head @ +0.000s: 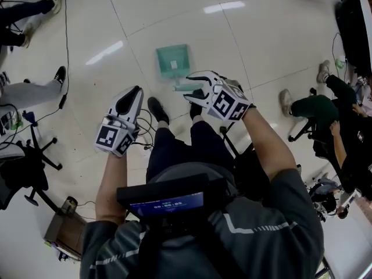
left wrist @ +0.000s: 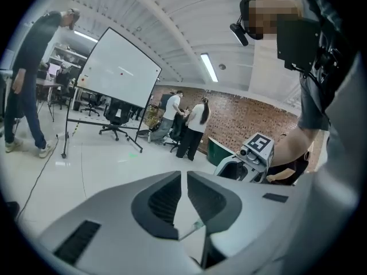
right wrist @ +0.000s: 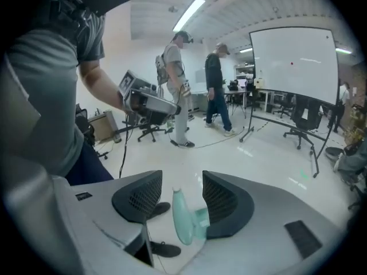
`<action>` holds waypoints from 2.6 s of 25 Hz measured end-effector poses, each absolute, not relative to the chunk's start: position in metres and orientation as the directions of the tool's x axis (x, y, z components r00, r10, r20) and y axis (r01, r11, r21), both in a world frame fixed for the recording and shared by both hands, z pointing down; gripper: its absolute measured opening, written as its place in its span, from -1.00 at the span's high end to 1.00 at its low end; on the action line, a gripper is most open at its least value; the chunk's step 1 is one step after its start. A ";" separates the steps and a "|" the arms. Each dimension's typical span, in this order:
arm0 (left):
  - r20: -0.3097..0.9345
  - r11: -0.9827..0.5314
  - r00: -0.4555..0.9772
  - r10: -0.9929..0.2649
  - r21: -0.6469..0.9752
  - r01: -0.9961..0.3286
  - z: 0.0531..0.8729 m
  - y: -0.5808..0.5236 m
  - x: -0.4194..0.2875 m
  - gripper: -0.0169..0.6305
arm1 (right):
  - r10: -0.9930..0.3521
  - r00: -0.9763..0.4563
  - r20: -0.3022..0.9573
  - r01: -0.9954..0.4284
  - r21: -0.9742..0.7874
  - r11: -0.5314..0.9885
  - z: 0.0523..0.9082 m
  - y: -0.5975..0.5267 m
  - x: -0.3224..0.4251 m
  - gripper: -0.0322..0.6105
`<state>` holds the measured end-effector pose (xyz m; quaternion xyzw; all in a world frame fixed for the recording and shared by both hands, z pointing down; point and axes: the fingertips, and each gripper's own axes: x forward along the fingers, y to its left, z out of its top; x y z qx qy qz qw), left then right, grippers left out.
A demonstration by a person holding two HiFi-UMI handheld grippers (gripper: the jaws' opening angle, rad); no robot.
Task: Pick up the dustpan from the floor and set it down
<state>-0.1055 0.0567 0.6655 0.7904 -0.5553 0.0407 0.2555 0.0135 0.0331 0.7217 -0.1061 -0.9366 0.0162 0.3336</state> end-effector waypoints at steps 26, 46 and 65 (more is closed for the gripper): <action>0.357 -0.250 0.403 -0.843 0.403 -0.880 0.697 0.045 -0.119 0.85 | 0.219 -0.688 0.692 0.238 -0.069 0.969 0.801 0.022 -0.019 0.36; 0.039 -0.356 0.377 -0.925 0.248 -0.901 0.333 0.073 -0.090 0.86 | 0.159 -0.884 0.440 0.188 0.024 0.982 0.373 0.054 0.022 0.36; 0.079 -0.348 0.365 -0.928 0.172 -0.922 0.313 0.080 -0.113 0.86 | 0.199 -0.889 0.413 0.234 0.036 0.972 0.335 0.052 -0.007 0.36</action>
